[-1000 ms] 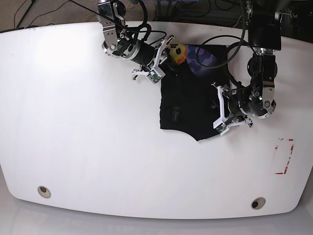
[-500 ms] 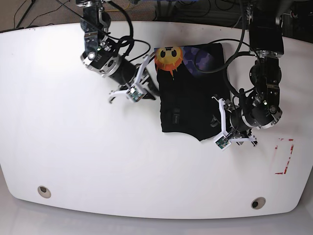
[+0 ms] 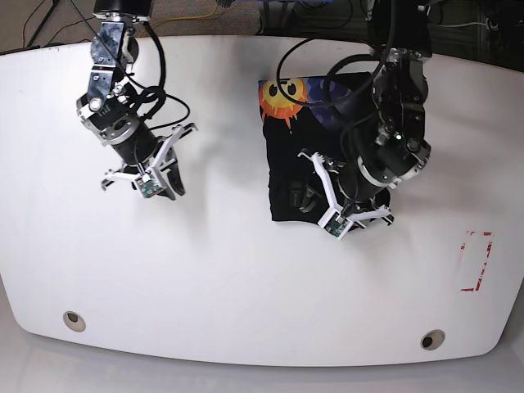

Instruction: Layout the t-shirt on the table in an organized manner, then fold the t-shirt properly

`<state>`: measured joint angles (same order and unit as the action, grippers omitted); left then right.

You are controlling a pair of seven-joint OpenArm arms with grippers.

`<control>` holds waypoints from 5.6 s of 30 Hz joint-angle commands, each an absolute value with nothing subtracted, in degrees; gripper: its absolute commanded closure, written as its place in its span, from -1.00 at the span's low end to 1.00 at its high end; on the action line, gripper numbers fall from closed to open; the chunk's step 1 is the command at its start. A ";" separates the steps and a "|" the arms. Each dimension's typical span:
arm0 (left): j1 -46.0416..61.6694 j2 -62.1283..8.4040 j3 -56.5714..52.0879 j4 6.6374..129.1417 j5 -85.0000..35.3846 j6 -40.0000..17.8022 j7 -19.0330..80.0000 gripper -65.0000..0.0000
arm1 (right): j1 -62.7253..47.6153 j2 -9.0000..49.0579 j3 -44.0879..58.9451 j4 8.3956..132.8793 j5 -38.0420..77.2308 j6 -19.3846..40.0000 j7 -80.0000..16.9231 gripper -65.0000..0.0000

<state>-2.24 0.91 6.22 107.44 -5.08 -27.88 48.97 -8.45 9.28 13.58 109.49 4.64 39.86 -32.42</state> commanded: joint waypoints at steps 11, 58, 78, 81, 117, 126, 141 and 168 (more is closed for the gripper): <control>10.15 4.00 15.52 100.70 2.68 -9.98 21.58 0.24 | -8.40 10.07 19.82 110.37 5.76 40.00 -30.73 0.75; 16.48 -45.67 10.59 83.30 -18.86 -15.78 17.63 0.24 | -13.23 9.71 19.91 110.73 5.85 40.00 -30.81 0.77; 15.16 -46.20 -8.40 71.43 -10.51 -34.07 17.63 0.24 | -13.93 9.71 20.09 110.73 5.85 40.00 -30.55 0.77; 13.85 -46.37 -8.48 71.34 -10.42 -34.68 17.63 0.24 | -14.02 9.71 20.09 110.73 5.85 40.00 -30.55 0.77; 5.76 -29.85 -22.02 90.86 -5.67 -29.32 6.02 0.24 | -16.84 8.04 17.45 109.67 -4.09 40.00 -9.54 0.75; 14.90 -15.87 -22.20 98.15 -1.45 -27.74 -4.79 0.24 | -20.09 7.52 17.80 102.90 -6.73 33.98 4.97 0.75; 42.86 -0.13 -21.85 110.55 -1.71 -28.09 -3.82 0.24 | -40.57 7.34 19.30 104.04 3.65 32.22 8.04 0.77; 65.36 -5.32 -10.24 90.42 -1.36 -27.74 -3.82 0.24 | -68.88 2.95 16.04 100.70 4.44 32.66 8.22 0.78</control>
<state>67.16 -4.27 -10.00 93.45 -0.93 -28.47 -2.72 -67.85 3.14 16.58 102.76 4.16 31.77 6.96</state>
